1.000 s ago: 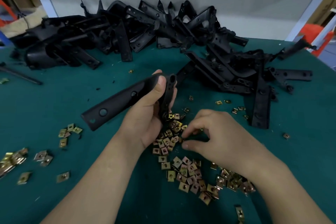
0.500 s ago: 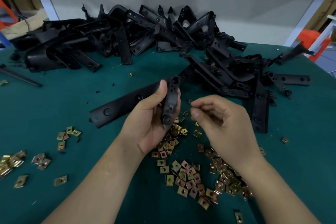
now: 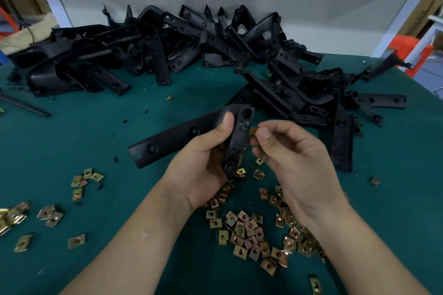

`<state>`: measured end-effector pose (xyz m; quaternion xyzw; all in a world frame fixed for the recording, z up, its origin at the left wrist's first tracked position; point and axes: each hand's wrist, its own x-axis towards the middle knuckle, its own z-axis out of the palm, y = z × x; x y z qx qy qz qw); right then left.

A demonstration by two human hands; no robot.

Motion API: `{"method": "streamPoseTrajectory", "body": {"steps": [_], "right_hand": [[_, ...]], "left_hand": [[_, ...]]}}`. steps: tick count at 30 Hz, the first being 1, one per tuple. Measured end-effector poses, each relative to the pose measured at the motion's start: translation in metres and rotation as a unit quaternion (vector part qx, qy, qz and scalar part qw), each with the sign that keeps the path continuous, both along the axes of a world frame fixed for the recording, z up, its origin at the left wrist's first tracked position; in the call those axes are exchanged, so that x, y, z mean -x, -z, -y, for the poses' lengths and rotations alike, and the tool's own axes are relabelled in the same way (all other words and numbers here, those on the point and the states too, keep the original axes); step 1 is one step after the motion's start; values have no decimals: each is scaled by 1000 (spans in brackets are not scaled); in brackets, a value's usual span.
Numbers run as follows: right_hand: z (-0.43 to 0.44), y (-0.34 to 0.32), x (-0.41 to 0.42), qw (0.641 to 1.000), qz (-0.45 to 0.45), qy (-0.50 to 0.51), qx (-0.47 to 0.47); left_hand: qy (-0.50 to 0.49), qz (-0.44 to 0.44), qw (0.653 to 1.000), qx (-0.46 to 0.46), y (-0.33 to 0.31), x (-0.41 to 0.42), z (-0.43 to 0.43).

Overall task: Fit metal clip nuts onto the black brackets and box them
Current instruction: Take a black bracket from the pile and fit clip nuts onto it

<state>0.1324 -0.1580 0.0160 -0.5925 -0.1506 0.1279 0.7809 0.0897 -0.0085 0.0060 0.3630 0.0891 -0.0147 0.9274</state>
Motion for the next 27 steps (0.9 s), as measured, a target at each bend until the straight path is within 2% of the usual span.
{"method": "streamPoseTrajectory", "body": {"steps": [4, 13, 18, 20, 23, 25, 27], "right_hand": [[0, -2, 1, 999, -25, -26, -30], [0, -4, 7, 999, -36, -23, -29], [-2, -3, 11, 997, -71, -31, -21], [-3, -4, 12, 997, -68, -34, -22], [-3, -5, 13, 999, -13, -50, 15], [2, -2, 8, 989, 94, -23, 116], [8, 2, 2, 932, 233, -30, 276]], "left_hand": [[17, 6, 1000, -13, -1, 1, 0], [35, 29, 999, -17, -3, 4, 2], [52, 1, 996, -71, -1, 3, 3], [52, 17, 996, -72, -2, 4, 2], [18, 65, 997, -47, -5, 5, -6], [-39, 67, 997, 4, -6, 3, -15], [-88, 62, 991, 74, -7, 0, -20]]}}
